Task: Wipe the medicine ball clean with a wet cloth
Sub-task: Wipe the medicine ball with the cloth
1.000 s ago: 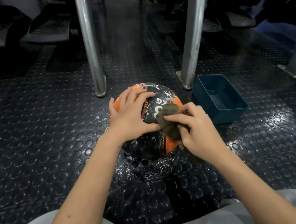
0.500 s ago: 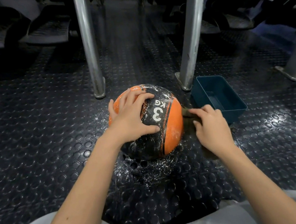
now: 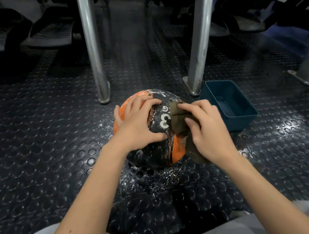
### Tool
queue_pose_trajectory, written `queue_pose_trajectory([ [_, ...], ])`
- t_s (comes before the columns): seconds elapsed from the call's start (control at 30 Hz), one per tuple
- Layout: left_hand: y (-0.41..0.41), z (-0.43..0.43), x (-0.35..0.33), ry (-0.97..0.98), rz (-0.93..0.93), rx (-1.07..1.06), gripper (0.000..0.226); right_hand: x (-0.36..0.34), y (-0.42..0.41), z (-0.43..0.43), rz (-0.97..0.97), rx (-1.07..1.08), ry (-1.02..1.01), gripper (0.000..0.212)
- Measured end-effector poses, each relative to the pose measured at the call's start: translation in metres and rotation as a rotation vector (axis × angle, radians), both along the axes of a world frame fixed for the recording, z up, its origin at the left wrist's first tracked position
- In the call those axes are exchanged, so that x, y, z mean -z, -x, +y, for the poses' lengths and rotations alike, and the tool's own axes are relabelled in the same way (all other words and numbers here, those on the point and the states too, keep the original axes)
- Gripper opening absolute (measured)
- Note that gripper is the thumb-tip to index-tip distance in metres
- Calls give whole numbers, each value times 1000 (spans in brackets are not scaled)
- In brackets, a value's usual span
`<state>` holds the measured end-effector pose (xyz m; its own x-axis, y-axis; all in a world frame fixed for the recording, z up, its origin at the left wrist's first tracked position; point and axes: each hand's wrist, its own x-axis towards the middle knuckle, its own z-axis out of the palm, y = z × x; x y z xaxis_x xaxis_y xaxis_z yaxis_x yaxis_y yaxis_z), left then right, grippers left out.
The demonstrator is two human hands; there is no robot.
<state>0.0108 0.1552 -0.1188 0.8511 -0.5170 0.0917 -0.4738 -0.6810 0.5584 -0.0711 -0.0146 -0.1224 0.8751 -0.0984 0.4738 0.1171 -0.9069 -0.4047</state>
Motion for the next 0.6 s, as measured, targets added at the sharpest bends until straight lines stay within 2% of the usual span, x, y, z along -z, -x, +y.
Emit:
queue_pose_trajectory([
  [0.07,0,1,0,3,-1,-1,82,9,-1,2,70,-5,28,32],
  [0.17,1,0,0,4,7,6,83,15,-2,-17,223,224,102,35],
  [0.23,0,-1,0,4,12,9,83,7,-1,-23,129,259,67,35],
  [0.3,0,-1,0,0,5,3,83,-1,0,-14,5,137,-11,34],
  [0.4,0,0,0,4,1,-2,82,7,1,-2,18,-8,17,33],
  [0.5,1,0,0,7,9,1,82,17,-2,-17,275,227,142,38],
  [0.53,1,0,0,8,9,2,82,15,-2,-23,297,293,162,38],
  [0.6,0,0,0,6,8,7,82,6,-2,-23,144,269,61,36],
])
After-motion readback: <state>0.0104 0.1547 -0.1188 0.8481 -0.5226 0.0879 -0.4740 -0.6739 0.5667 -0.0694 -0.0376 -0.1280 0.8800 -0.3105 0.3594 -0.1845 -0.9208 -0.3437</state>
